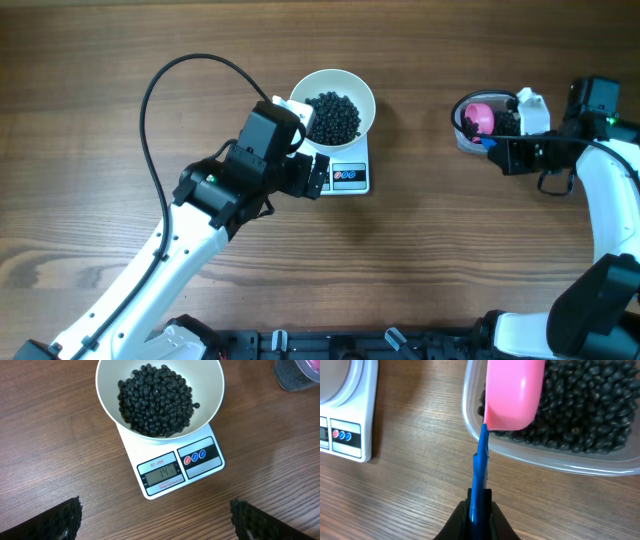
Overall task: Scoop item into bowl and weigh 150g on scale
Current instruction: 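Dip the pink scoop into the container to pick up a few beans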
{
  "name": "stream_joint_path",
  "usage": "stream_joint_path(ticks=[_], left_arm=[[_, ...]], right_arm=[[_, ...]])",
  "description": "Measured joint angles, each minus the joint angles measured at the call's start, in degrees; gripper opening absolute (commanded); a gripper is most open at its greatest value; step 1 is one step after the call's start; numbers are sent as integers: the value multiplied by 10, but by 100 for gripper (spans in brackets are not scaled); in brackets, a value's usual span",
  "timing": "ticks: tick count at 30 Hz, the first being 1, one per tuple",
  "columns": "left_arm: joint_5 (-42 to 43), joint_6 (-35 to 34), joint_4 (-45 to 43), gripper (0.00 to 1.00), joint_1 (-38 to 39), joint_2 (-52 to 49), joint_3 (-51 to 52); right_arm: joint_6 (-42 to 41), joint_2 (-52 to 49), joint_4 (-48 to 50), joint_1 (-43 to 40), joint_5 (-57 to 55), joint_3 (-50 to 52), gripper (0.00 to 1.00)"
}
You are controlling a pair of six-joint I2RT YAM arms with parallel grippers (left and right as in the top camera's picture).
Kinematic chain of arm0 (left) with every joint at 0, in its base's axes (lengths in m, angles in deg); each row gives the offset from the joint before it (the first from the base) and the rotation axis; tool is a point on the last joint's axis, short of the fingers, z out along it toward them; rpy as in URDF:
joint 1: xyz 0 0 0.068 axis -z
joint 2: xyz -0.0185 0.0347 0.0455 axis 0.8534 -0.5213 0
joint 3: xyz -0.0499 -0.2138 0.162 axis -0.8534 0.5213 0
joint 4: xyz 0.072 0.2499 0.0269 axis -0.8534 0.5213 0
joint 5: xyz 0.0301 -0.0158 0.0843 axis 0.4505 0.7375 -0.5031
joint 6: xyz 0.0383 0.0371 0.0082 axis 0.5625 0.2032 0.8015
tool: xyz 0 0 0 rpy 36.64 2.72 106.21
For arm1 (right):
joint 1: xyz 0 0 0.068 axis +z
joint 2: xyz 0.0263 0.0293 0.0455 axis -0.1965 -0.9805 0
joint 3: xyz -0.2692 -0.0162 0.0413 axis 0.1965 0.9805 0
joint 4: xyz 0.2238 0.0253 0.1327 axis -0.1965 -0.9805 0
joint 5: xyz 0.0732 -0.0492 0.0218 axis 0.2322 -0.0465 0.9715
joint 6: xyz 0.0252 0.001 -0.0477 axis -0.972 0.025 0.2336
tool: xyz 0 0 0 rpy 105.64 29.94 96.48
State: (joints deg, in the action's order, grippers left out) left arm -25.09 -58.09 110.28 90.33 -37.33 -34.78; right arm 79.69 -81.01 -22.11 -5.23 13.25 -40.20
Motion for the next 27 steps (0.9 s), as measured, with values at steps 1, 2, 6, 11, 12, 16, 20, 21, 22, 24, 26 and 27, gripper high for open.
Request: stream_joint_path(ticks=[1, 2, 6, 11, 12, 16, 20, 21, 22, 24, 26, 27], left_arm=[[0, 0, 0, 100, 0, 0, 0], [0, 0, 0, 100, 0, 0, 0], [0, 0, 0, 100, 0, 0, 0], [0, 0, 0, 100, 0, 0, 0], [0, 0, 0, 100, 0, 0, 0], [0, 0, 0, 100, 0, 0, 0], [0, 0, 0, 100, 0, 0, 0], [0, 0, 0, 100, 0, 0, 0], [0, 0, 0, 100, 0, 0, 0], [0, 0, 0, 100, 0, 0, 0], [0, 0, 0, 100, 0, 0, 0], [0, 0, 0, 100, 0, 0, 0]], right_arm=[[0, 0, -2, 0, 2, 0, 4], [0, 0, -4, 0, 5, 0, 4], [-3, 0, -4, 0, 10, 0, 4], [-31, 0, 4, 0, 14, 0, 4], [-35, 0, 5, 0, 16, 0, 5], [-44, 0, 6, 0, 27, 0, 4], [-49, 0, 7, 0, 44, 0, 4], [-49, 0, 7, 0, 46, 0, 4], [-49, 0, 7, 0, 47, 0, 4], [-49, 0, 7, -2, 50, 0, 4], [-49, 0, 7, -5, 53, 0, 4], [-49, 0, 7, -6, 54, 0, 4]])
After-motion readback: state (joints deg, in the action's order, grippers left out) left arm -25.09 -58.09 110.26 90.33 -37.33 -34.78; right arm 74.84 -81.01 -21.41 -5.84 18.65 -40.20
